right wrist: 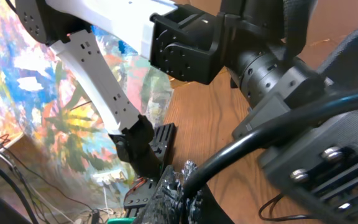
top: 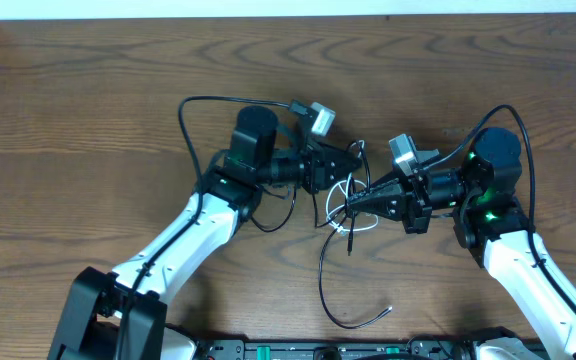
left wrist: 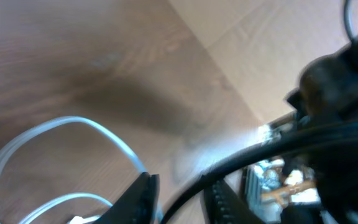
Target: Untangle cables
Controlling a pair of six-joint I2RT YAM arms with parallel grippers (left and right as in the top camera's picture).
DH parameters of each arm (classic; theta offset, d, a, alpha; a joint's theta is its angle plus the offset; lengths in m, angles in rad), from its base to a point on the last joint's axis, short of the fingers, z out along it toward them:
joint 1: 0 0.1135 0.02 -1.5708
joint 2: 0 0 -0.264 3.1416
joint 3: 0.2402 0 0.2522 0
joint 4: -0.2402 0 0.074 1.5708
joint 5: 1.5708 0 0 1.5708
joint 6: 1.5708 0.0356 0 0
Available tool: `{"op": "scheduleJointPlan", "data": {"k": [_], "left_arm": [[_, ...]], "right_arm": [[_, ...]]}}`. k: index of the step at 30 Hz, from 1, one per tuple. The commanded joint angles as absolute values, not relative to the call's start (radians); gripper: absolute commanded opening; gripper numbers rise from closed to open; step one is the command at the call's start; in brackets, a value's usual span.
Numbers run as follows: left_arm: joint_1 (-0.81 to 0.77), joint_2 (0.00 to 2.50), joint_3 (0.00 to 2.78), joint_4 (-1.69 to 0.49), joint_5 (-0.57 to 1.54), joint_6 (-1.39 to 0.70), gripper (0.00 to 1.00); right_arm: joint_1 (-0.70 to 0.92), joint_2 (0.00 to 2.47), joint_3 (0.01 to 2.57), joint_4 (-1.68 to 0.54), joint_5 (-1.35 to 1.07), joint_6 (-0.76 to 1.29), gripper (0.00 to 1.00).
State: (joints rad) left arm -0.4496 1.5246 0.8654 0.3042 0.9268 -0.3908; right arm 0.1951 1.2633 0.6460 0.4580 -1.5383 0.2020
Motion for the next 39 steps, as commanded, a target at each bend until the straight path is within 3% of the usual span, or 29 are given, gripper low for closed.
{"op": "scheduleJointPlan", "data": {"k": [1,6,13,15,18,23,29,33,39], "left_arm": [[-0.392,1.522,0.879,0.266,0.843,-0.386,0.09],[-0.303,1.522,0.879,0.155,0.844,-0.374,0.08],[-0.251,1.521,0.879,0.012,0.844,-0.352,0.08],[-0.257,1.520,0.879,0.004,0.845,-0.353,0.08],[-0.273,1.518,0.879,0.008,0.859,-0.379,0.08],[-0.299,1.516,0.879,0.112,0.982,-0.472,0.08],[-0.301,1.490,0.879,0.421,1.040,-0.669,0.08],[-0.338,1.468,0.879,0.575,1.033,-0.739,0.08],[-0.421,1.466,0.879,0.582,0.975,-0.711,0.08]], "right_arm": [[0.195,1.262,0.654,0.460,-1.535,0.205,0.01],[0.158,1.262,0.654,0.383,-1.220,0.205,0.01],[0.143,1.263,0.654,-0.213,0.048,0.317,0.01],[0.143,1.264,0.654,-0.295,0.179,0.337,0.14],[0.143,1.264,0.654,-0.325,0.178,0.337,0.29],[0.143,1.264,0.654,-0.249,-0.002,0.319,0.25],[0.160,1.264,0.654,-0.077,-0.783,0.041,0.38],[0.224,1.264,0.654,-0.067,-0.815,-0.035,0.39],[0.311,1.292,0.654,-0.072,-0.739,-0.151,0.45]]}}
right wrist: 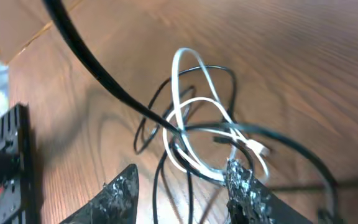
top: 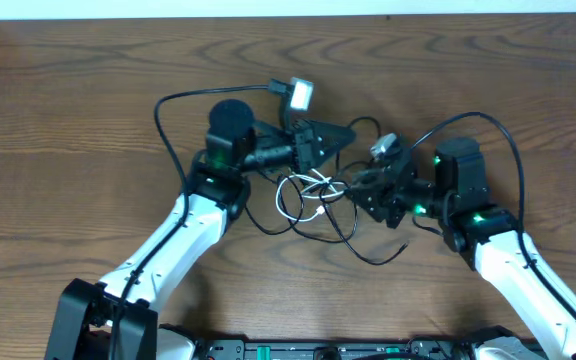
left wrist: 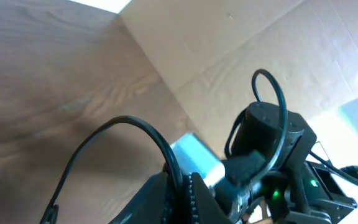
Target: Untangle cables
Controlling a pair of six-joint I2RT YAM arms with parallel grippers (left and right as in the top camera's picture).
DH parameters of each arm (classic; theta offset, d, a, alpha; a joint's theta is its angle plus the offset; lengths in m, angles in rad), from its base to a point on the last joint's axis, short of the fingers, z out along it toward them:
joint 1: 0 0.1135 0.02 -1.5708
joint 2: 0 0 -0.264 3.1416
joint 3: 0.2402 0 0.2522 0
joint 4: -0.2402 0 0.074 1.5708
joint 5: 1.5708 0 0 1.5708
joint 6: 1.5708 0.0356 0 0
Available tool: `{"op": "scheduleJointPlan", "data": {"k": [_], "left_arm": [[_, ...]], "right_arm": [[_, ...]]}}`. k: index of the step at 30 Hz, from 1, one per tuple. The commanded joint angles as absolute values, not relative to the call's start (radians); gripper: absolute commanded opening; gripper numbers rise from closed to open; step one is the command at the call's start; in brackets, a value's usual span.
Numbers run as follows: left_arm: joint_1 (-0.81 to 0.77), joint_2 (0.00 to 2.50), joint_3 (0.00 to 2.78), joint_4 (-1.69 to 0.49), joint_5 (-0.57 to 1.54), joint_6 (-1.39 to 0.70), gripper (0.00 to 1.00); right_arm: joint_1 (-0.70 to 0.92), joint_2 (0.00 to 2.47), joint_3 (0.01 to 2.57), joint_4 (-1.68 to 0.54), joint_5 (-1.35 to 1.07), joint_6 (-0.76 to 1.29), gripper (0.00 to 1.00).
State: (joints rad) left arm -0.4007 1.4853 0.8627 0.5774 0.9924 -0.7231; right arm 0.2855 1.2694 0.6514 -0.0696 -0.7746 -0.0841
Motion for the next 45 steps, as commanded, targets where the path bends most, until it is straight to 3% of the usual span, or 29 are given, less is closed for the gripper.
{"op": "scheduleJointPlan", "data": {"k": [1,4,6,9,13,23,36,45], "left_arm": [[-0.424,1.466,0.879,0.572,0.975,-0.698,0.08],[-0.425,1.466,0.879,0.447,0.941,-0.612,0.08],[-0.425,1.466,0.879,0.160,0.733,-0.461,0.08],[-0.425,1.466,0.879,-0.058,0.417,-0.426,0.08],[-0.424,1.466,0.879,-0.165,0.231,-0.426,0.07],[-0.424,1.484,0.879,-0.180,0.223,-0.453,0.08],[-0.496,1.485,0.879,0.117,0.279,-0.537,0.08],[-0.535,1.487,0.879,0.141,0.235,-0.536,0.08]], "right_arm": [[0.316,1.304,0.654,-0.074,-0.700,-0.151,0.46],[0.325,1.351,0.654,-0.081,-0.564,-0.151,0.48],[0.326,1.392,0.654,-0.082,-0.541,-0.150,0.48],[0.334,1.427,0.654,-0.086,-0.541,-0.151,0.48],[0.336,1.474,0.654,-0.086,-0.551,-0.151,0.50],[0.399,1.508,0.654,-0.090,-0.662,-0.294,0.49],[0.408,1.509,0.654,-0.090,-0.641,-0.459,0.49],[0.408,1.509,0.654,-0.117,-0.780,-0.576,0.48]]}}
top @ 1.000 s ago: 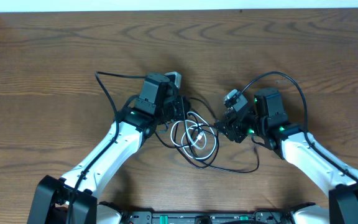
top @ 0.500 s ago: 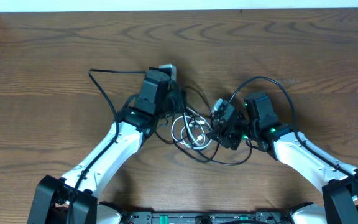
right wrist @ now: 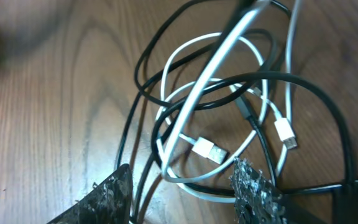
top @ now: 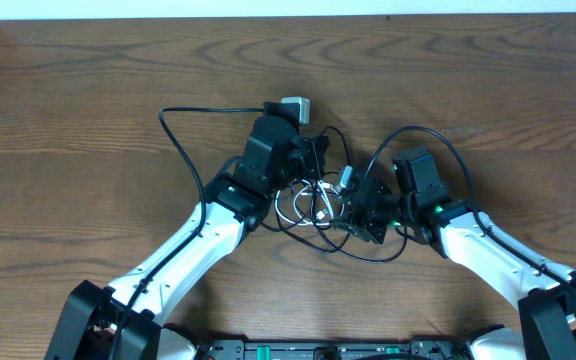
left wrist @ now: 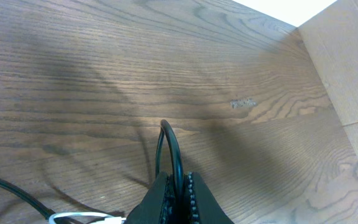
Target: Untangle cables
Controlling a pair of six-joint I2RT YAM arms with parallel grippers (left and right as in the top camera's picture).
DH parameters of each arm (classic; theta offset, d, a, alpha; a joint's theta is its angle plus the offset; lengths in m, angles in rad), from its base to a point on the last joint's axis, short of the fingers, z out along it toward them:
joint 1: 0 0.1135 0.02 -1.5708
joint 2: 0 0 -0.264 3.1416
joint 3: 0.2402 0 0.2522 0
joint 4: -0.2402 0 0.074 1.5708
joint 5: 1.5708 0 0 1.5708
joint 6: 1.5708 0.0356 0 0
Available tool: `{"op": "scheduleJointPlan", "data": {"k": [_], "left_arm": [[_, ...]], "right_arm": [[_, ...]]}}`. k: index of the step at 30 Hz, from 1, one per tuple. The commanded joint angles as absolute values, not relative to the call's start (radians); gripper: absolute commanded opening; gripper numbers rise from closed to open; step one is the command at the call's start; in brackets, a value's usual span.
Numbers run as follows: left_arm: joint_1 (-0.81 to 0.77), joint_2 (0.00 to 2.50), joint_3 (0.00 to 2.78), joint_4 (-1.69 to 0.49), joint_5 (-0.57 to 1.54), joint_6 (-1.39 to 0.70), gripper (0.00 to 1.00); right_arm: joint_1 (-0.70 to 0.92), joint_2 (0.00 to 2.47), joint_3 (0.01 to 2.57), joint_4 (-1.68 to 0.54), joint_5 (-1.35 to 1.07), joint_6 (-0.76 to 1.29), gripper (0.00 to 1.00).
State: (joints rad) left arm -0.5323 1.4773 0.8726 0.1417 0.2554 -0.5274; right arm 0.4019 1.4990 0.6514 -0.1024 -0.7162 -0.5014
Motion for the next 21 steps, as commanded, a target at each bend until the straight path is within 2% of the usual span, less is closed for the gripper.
{"op": "scheduleJointPlan", "data": {"k": [1,5,7,8,12,15,18,21], "left_arm": [[-0.535,1.487,0.879,0.137,0.234,-0.536,0.08],[-0.545,1.487,0.879,0.150,0.254,-0.587,0.08],[-0.565,1.487,0.879,0.175,0.254,-0.590,0.08],[-0.572,1.487,0.879,0.184,0.258,-0.590,0.08],[-0.591,1.487,0.879,0.219,0.287,-0.594,0.08],[-0.590,1.487,0.879,0.219,0.287,-0.593,0.08],[-0.590,1.487,0.879,0.218,0.287,-0.593,0.08],[-0.589,1.487,0.879,0.168,0.271,-0.569,0.08]], "right_arm": [[0.408,1.509,0.654,-0.121,-0.790,-0.590,0.49],[0.408,1.509,0.654,-0.107,-0.789,-0.588,0.49],[0.408,1.509,0.654,-0.078,-0.788,-0.588,0.38],[0.408,1.509,0.654,-0.068,-0.788,-0.585,0.37],[0.408,1.509,0.654,-0.017,-0.788,-0.546,0.21],[0.408,1.509,0.654,-0.010,-0.788,-0.546,0.02],[0.408,1.509,0.654,-0.009,-0.741,-0.508,0.01],[0.408,1.509,0.654,-0.011,-0.522,-0.378,0.01]]}}
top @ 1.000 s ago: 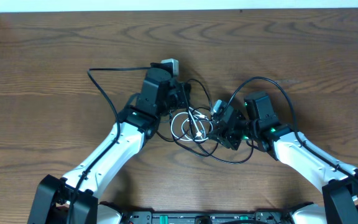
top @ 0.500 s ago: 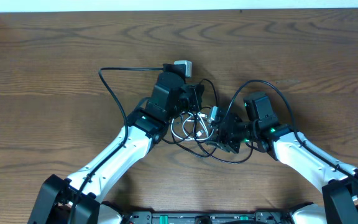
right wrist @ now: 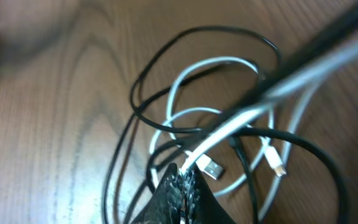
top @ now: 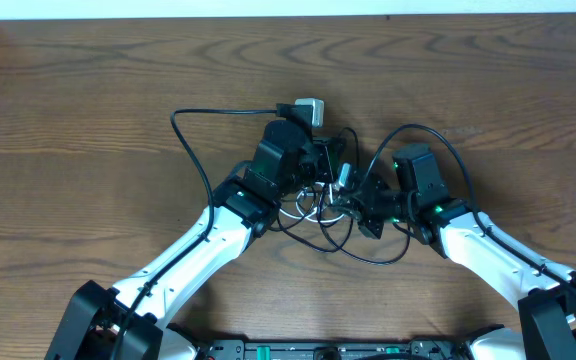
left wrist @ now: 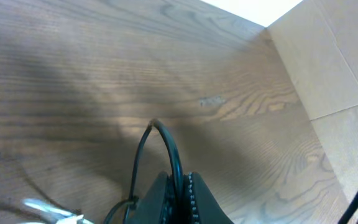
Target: Untangle cables
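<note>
A tangle of black cable (top: 370, 259) and white cable (top: 308, 207) lies mid-table between my two grippers. My left gripper (top: 326, 165) sits at its upper edge, shut on a loop of the black cable (left wrist: 166, 146); its jaws (left wrist: 179, 182) pinch the cable tight. From the right, my right gripper (top: 360, 205) reaches in and is shut (right wrist: 182, 178) on a strand of the white cable (right wrist: 241, 118), which slants up to the right. A white USB plug (right wrist: 211, 168) lies just beyond the fingertips, amid black loops (right wrist: 166, 68).
The brown wooden table (top: 88, 120) stretches out on all sides of the tangle. Each arm carries its own black wiring, arching over the left arm (top: 180, 125) and the right arm (top: 438, 135). A pale wall edge (top: 268, 8) runs along the far side.
My right gripper, then open low over the tangle, is now shut on a white cable strand. The left gripper still grips the black cable and has shifted slightly right.
At first both grippers were shut on black cable, close together with the tangle hanging between them. Then the right gripper stood open over the tangle while the left kept its black cable. The right then hovered open nearer the white loops, and now holds one.
</note>
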Controlling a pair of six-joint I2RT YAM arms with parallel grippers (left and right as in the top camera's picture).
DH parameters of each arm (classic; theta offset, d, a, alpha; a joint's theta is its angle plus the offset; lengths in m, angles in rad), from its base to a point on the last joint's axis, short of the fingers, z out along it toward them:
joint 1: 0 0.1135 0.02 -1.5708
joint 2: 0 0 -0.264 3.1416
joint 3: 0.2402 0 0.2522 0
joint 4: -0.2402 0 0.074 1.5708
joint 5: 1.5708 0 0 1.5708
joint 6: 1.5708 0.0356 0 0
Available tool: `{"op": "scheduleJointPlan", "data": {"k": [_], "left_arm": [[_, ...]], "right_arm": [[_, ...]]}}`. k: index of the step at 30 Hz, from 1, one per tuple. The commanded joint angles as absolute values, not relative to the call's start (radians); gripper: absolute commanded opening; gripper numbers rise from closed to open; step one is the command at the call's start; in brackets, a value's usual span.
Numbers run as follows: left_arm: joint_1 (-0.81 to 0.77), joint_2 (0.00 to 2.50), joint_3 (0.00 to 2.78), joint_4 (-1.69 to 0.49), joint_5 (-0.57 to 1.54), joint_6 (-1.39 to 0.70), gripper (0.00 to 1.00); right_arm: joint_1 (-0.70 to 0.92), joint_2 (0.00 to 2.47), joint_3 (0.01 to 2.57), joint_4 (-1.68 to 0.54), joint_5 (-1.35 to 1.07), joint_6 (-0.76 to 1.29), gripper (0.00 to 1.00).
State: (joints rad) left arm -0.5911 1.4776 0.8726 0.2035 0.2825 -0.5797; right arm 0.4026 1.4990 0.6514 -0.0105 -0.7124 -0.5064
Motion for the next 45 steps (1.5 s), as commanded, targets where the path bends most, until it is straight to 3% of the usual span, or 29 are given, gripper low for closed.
{"op": "scheduleJointPlan", "data": {"k": [1,7,11,22,23,26,29,31,36,40,45], "left_arm": [[-0.588,1.487,0.879,0.126,0.248,-0.553,0.08],[-0.535,1.487,0.879,-0.226,0.006,-0.528,0.07],[-0.430,1.487,0.879,-0.387,-0.039,-0.528,0.07],[-0.183,1.486,0.879,-0.434,-0.038,-0.478,0.08],[-0.168,1.484,0.879,-0.434,-0.035,-0.479,0.07],[-0.156,1.469,0.879,-0.408,0.078,-0.479,0.07],[-0.180,1.469,0.879,-0.343,0.269,-0.479,0.07],[-0.214,1.469,0.879,-0.274,0.393,-0.479,0.07],[-0.334,1.469,0.879,-0.063,0.567,-0.488,0.07],[-0.434,1.469,0.879,0.163,0.595,-0.538,0.08],[-0.496,1.469,0.879,0.294,0.558,-0.601,0.07]], "right_arm": [[0.408,1.509,0.654,-0.013,-0.416,-0.308,0.01],[0.382,1.507,0.654,-0.055,0.266,0.139,0.01],[0.283,1.465,0.655,-0.049,0.450,0.172,0.01],[-0.233,1.217,0.655,-0.061,0.442,0.172,0.01],[-0.271,1.213,0.655,-0.062,0.403,0.172,0.01],[-0.345,1.218,0.654,-0.063,-0.019,0.171,0.01],[-0.317,1.245,0.654,-0.065,-0.393,0.117,0.08],[-0.263,1.261,0.654,-0.073,-0.484,0.114,0.12],[-0.057,1.270,0.654,-0.094,-0.538,-0.061,0.15],[0.154,1.270,0.654,-0.111,-0.538,-0.268,0.29],[0.348,1.270,0.654,-0.108,-0.538,-0.311,0.48]]}}
